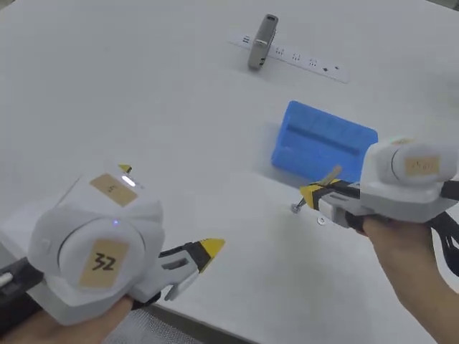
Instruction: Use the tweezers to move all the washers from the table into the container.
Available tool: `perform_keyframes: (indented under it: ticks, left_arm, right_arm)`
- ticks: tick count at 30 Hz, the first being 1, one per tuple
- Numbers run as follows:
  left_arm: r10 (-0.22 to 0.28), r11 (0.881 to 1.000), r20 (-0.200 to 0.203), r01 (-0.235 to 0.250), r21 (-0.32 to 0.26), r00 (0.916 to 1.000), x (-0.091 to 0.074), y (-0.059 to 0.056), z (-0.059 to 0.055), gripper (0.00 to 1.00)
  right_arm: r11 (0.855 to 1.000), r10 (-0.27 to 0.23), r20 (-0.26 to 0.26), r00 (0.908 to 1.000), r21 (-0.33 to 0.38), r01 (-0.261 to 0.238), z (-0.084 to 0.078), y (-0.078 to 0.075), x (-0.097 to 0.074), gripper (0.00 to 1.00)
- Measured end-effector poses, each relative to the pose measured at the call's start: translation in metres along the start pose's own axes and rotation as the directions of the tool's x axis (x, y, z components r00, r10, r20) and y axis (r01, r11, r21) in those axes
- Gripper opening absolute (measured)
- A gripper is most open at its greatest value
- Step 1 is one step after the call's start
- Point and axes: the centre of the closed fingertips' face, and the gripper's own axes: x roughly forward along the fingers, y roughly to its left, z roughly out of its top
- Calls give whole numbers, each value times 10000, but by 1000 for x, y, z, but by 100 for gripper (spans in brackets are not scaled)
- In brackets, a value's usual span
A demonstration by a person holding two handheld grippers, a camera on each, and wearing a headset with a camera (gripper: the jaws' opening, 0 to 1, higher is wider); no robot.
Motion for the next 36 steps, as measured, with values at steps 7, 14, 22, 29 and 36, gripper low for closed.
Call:
perform_keyframes:
  ticks: [7,14,22,29,36]
  left_arm:
    - [-1,10000,-13,1,16,10000,0,0,0,86]
    - [-11,10000,2,11,8,10000,0,0,0,86]
    - [-53,10000,7,53,2,10000,0,-1,0,86]
    - [-69,10000,19,69,70,10000,0,-1,1,86]
    - [-89,9999,48,89,61,9999,0,-2,1,87]
  right_arm:
    - [9985,-131,138,9998,-533,138,-2,1,2,3]
    - [9999,-145,292,9995,-50,146,-1,-7,4,3]
    - [9998,-186,61,9998,-100,187,0,-8,5,3]
    - [9995,-241,298,9993,201,236,8,-13,-5,3]
    - [9991,-413,657,9970,41,411,22,-12,-23,3]
